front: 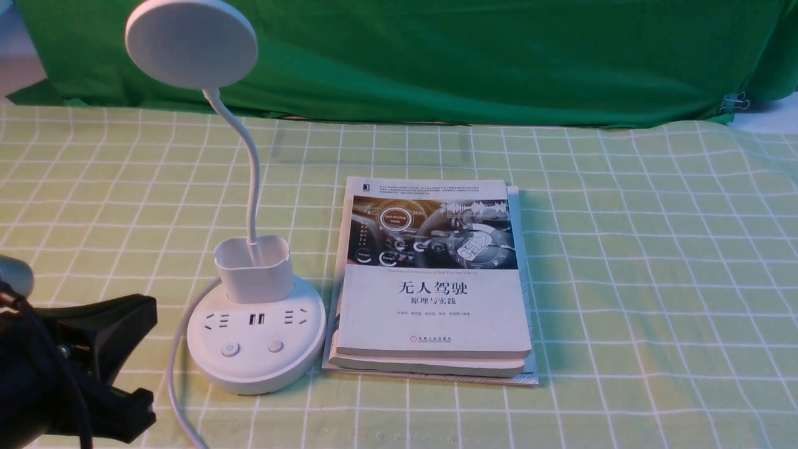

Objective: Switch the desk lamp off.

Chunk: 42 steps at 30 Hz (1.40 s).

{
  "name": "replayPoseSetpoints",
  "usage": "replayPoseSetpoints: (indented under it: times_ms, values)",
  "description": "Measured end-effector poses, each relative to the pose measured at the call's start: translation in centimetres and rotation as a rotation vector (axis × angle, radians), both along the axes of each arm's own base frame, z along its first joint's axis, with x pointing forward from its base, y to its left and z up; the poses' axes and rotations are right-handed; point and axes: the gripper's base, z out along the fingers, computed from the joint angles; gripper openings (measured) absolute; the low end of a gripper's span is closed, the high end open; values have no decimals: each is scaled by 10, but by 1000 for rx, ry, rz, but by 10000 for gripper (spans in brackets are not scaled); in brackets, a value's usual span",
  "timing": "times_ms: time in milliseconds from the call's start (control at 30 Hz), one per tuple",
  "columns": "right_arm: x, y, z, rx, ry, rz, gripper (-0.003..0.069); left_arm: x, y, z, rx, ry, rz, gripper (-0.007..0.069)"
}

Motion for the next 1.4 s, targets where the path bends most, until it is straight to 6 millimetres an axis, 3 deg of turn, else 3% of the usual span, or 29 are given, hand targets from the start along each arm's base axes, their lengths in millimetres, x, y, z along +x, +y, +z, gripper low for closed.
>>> replayPoseSetpoints:
  times_ms: [333,533,833,1033,1233,1400]
  values:
    - [0,0,0,1,-2,0,239,-2,2,1,4,-112,-1,1]
    - [0,0,0,1,-2,0,239,-23,24,-8,-46,-285,137,1]
    - [0,0,0,1,-2,0,239,-50,47,-32,-45,-409,375,1]
    - [0,0,0,2,-2,0,239,-54,48,-53,-48,-393,388,1]
    - [0,0,0,0,-2,0,239,-60,46,-72,-36,-253,377,1]
    - [0,0,0,1,-2,0,239,-62,46,-76,-23,-227,373,1]
